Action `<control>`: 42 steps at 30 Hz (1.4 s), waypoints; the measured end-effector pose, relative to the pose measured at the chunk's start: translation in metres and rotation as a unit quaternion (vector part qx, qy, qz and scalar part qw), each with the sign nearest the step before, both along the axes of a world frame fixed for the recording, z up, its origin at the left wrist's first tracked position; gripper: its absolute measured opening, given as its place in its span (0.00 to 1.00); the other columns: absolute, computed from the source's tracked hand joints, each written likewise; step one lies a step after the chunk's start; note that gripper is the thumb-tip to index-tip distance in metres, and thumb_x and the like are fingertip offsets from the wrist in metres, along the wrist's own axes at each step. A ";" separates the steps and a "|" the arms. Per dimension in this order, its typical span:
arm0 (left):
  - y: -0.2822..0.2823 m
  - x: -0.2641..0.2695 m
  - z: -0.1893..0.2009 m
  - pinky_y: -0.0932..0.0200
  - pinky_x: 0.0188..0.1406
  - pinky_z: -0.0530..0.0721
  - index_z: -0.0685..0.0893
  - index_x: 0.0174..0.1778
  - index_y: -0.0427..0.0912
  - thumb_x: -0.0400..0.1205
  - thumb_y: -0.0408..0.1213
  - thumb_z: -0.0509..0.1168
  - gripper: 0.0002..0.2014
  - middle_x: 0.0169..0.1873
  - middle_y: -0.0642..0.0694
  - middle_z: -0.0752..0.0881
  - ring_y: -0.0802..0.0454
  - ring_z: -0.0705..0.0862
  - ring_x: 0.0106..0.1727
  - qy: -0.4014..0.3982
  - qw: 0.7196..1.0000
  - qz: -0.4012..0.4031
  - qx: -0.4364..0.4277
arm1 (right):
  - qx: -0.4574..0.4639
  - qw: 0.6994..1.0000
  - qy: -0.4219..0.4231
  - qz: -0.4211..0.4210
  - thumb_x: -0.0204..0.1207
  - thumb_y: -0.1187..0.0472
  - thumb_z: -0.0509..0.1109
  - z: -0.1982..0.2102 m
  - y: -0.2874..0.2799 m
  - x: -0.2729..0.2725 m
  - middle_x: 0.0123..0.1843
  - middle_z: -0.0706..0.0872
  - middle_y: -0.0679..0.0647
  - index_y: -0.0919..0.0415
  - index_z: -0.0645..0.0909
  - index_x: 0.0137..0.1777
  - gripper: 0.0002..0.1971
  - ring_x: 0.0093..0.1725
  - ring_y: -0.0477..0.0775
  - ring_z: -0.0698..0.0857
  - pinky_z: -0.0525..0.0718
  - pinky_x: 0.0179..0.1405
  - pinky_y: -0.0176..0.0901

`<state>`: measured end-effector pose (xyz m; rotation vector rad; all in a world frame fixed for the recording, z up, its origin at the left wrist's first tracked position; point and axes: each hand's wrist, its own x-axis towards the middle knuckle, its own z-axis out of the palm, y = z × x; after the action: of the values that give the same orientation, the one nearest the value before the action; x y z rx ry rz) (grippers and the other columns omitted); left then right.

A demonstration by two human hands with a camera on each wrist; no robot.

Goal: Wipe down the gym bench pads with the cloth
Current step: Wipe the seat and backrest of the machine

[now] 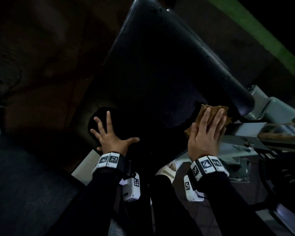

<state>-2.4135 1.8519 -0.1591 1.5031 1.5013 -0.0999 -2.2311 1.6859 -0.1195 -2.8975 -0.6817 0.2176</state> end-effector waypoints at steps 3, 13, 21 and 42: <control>0.000 0.000 -0.003 0.14 0.66 0.51 0.40 0.74 0.81 0.53 0.53 0.84 0.66 0.80 0.64 0.30 0.45 0.28 0.81 0.003 1.000 -0.005 0.006 | 0.017 0.999 -0.016 -0.042 0.85 0.49 0.47 -0.001 0.001 0.017 0.84 0.38 0.60 0.53 0.40 0.83 0.30 0.83 0.61 0.40 0.40 0.80 0.57; 0.002 -0.001 -0.008 0.14 0.67 0.55 0.40 0.73 0.82 0.51 0.55 0.84 0.67 0.81 0.61 0.32 0.43 0.29 0.81 0.021 1.000 -0.015 -0.006 | 0.004 0.938 -0.089 -0.334 0.83 0.45 0.42 0.021 0.045 0.126 0.80 0.64 0.58 0.53 0.62 0.80 0.28 0.78 0.60 0.62 0.53 0.75 0.50; 0.003 0.000 -0.007 0.14 0.67 0.52 0.39 0.74 0.80 0.53 0.53 0.85 0.67 0.80 0.62 0.29 0.44 0.28 0.81 0.019 1.000 -0.020 -0.008 | -0.048 0.987 -0.018 -0.149 0.85 0.50 0.44 0.036 0.070 0.153 0.77 0.67 0.57 0.55 0.64 0.77 0.24 0.74 0.56 0.65 0.59 0.72 0.51; 0.002 0.000 -0.006 0.14 0.67 0.52 0.40 0.73 0.82 0.52 0.53 0.84 0.67 0.79 0.64 0.29 0.45 0.28 0.81 0.011 1.000 -0.013 -0.006 | -0.082 0.995 -0.025 -0.044 0.83 0.61 0.51 0.035 0.063 0.166 0.72 0.71 0.67 0.64 0.67 0.74 0.20 0.68 0.70 0.70 0.67 0.65 0.60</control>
<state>-2.4135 1.8541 -0.1650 1.5163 1.4950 -0.1412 -2.0652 1.7491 -0.0846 -3.0905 -0.5664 0.1999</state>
